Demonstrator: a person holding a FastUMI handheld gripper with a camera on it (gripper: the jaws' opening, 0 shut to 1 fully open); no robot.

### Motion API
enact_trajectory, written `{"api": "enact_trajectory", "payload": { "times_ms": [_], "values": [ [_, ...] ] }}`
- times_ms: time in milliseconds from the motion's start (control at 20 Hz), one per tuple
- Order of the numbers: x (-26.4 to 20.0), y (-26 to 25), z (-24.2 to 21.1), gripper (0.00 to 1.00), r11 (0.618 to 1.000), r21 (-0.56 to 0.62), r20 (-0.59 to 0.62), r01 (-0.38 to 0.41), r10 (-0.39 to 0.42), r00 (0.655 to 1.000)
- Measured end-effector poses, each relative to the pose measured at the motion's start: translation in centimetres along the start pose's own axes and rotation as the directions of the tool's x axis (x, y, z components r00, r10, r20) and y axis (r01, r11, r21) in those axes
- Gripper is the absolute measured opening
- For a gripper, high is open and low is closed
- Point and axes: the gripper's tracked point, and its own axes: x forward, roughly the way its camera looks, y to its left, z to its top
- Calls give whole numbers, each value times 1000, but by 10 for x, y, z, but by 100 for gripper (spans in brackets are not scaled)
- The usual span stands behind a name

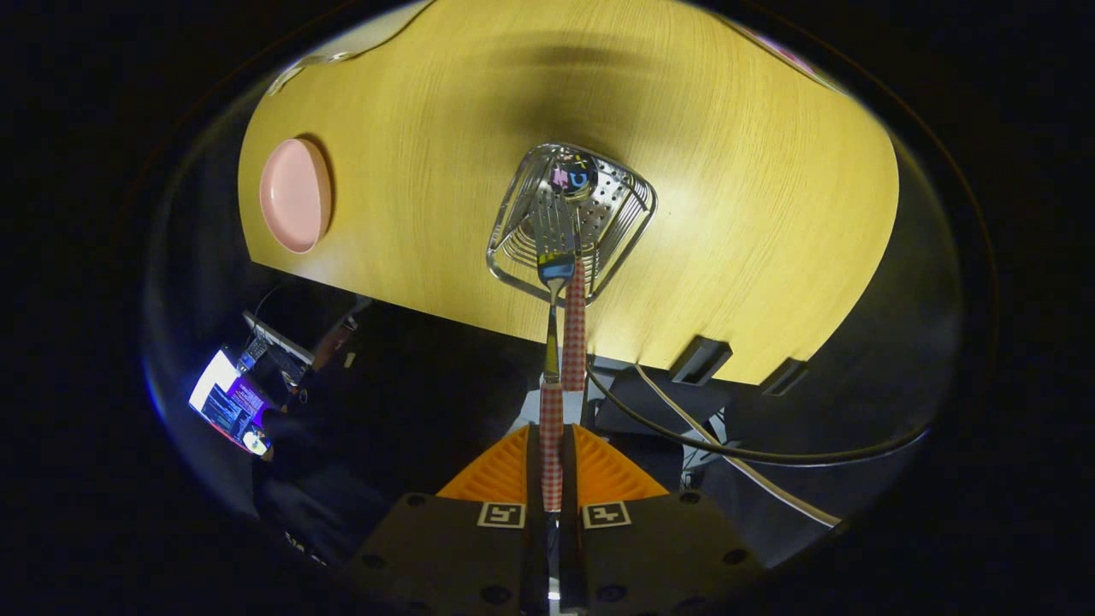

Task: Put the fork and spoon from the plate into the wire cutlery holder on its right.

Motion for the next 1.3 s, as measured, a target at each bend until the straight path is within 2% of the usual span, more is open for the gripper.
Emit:
{"api": "enact_trajectory", "payload": {
  "times_ms": [200,350,600,650,700,800,850,900,1000,1100,1200,1300],
  "values": [
    [7,-9,16,10,999,14,-87,36,-34,996],
    [9,-4,31,11,999,26,-127,24,-21,992],
    [10,-10,51,15,999,51,-103,10,-4,995],
    [12,-13,53,18,999,49,-85,5,-1,996],
    [13,-13,57,30,999,44,-56,-5,7,998],
    [8,-10,63,49,999,26,23,-35,35,999],
    [4,-8,66,51,999,12,72,-53,52,996],
    [-1,-5,69,61,997,1,127,-73,72,989],
    [-11,-5,71,85,995,-14,242,-95,95,965],
    [-16,-7,71,92,994,-18,366,-106,106,924],
    [-22,-13,64,98,996,-49,478,-72,86,874],
    [-31,-13,60,99,997,-64,597,-33,65,800]
  ]
}}
